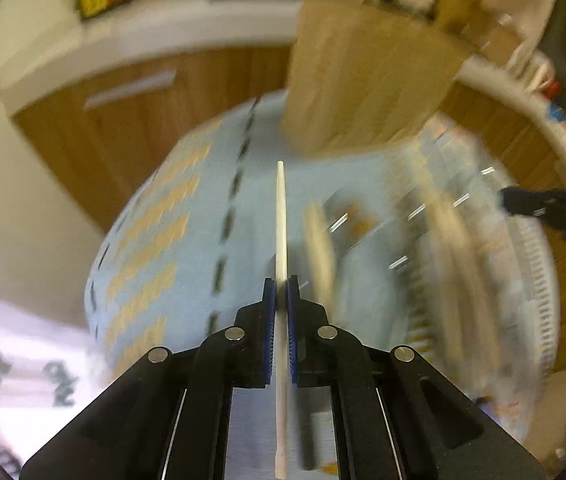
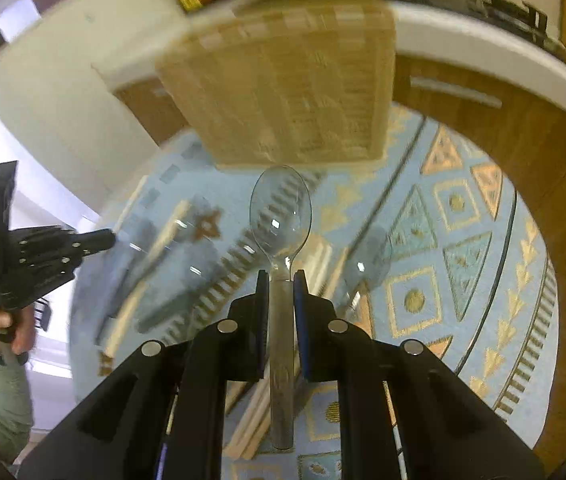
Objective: Organize utensils
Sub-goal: 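Close the left gripper on the wooden chopstick and lift it, then drop the chopstick into the holder while the right tool drops the clear spoon in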
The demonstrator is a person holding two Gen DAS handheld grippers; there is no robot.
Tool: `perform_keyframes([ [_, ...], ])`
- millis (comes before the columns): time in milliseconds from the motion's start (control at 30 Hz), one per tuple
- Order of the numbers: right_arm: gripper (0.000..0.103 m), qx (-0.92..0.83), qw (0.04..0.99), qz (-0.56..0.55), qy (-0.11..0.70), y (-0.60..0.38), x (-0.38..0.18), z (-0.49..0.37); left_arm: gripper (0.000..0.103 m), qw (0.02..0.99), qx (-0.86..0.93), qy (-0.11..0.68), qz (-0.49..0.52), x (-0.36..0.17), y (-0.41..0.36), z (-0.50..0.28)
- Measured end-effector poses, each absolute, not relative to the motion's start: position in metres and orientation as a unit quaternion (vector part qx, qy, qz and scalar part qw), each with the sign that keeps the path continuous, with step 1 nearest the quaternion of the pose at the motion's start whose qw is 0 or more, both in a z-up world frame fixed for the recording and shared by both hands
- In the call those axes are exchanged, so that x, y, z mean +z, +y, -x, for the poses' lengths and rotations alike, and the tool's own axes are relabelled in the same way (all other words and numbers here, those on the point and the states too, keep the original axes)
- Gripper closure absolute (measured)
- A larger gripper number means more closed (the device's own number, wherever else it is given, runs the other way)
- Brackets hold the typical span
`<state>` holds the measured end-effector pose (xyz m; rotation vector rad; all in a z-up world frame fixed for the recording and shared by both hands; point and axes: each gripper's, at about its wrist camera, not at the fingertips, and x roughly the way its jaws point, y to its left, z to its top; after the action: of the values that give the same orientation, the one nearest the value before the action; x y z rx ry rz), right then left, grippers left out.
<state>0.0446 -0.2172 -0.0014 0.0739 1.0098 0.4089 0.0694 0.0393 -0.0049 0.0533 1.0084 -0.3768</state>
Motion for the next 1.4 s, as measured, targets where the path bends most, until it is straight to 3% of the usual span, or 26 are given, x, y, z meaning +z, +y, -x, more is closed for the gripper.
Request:
perform_keyframes([
  [233, 0.093, 0.211, 0.917, -0.041, 0.337, -0.219, 0.085, -0.044, 0.100, 0.919, -0.251, 0.303, 0.001, 0.103, 0.007, -0.067],
  [400, 0.093, 0.182, 0.946, -0.048, 0.263, -0.221, 0.120, -0.075, 0.100, 0.939, -0.264, 0.220, 0.033, 0.140, -0.014, -0.092],
  [700, 0.093, 0.109, 0.972, -0.106, 0.181, -0.242, 0.119, -0.160, 0.099, 0.957, -0.239, 0.128, 0.106, 0.140, -0.020, -0.150],
  [1200, 0.092, 0.089, 0.968, -0.132, 0.196, -0.252, 0.060, -0.180, 0.098, 0.977, -0.181, 0.104, 0.049, 0.083, -0.030, -0.172],
  [1300, 0.080, 0.096, 0.966, -0.132, 0.201, -0.253, 0.058, -0.166, 0.089, 0.973, -0.191, 0.120, 0.057, 0.079, -0.022, -0.167],
  [1400, 0.061, 0.098, 0.965, -0.132, 0.203, -0.255, 0.058, -0.145, 0.080, 0.970, -0.193, 0.130, 0.063, 0.077, -0.010, -0.151],
])
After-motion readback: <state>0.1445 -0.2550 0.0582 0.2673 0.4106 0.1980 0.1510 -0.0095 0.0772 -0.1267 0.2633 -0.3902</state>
